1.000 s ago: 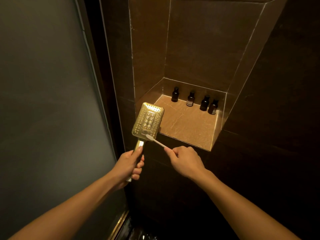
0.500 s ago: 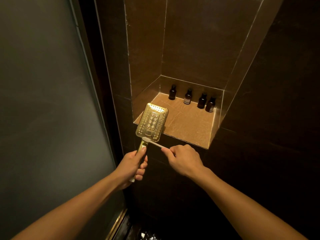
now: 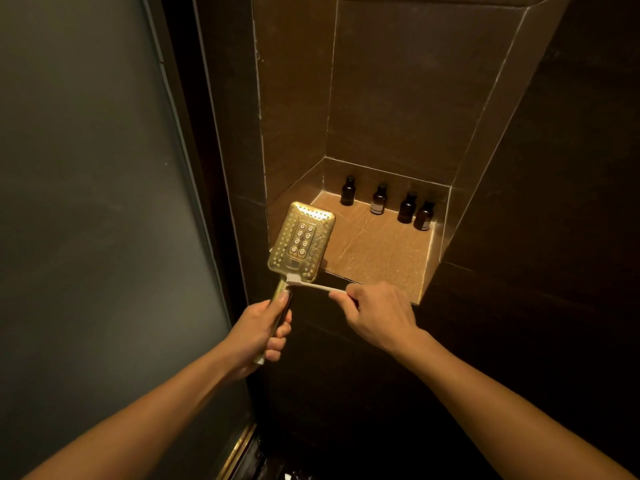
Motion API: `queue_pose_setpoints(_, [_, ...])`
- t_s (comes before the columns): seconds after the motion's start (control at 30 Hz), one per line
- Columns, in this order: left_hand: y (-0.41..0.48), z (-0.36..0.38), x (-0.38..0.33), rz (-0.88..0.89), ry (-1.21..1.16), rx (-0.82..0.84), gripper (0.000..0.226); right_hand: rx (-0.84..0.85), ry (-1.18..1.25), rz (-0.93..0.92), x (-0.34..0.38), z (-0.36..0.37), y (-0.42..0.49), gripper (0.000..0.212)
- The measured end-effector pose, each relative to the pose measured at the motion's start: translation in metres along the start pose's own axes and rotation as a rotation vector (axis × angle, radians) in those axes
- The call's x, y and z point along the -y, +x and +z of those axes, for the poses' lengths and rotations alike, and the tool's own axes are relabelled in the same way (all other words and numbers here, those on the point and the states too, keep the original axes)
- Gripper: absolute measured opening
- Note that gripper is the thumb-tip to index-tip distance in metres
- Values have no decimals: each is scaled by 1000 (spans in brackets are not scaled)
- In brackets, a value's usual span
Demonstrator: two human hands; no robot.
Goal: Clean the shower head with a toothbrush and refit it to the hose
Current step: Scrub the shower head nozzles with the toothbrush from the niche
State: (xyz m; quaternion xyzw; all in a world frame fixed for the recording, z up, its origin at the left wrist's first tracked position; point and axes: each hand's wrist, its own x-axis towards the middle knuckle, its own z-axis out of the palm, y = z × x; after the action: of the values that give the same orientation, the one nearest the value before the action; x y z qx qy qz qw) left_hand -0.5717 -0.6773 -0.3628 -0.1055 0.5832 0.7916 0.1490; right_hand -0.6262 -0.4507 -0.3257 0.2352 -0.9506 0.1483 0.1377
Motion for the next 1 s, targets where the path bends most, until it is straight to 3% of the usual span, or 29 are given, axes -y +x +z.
queue_pose_setpoints(0.57, [-2,-1,0,0,-40,29,50,0,48,-43,-21,-9,-7,55])
queue_pose_setpoints(0.83, [-14,-20,2,-178,-112,215,42,232,220,-136,-38,-19,-2,60])
queue_pose_setpoints(1.0, [-20,-35,-3,-271,-66,289,42,303,130,-201,-45,-36,9,64])
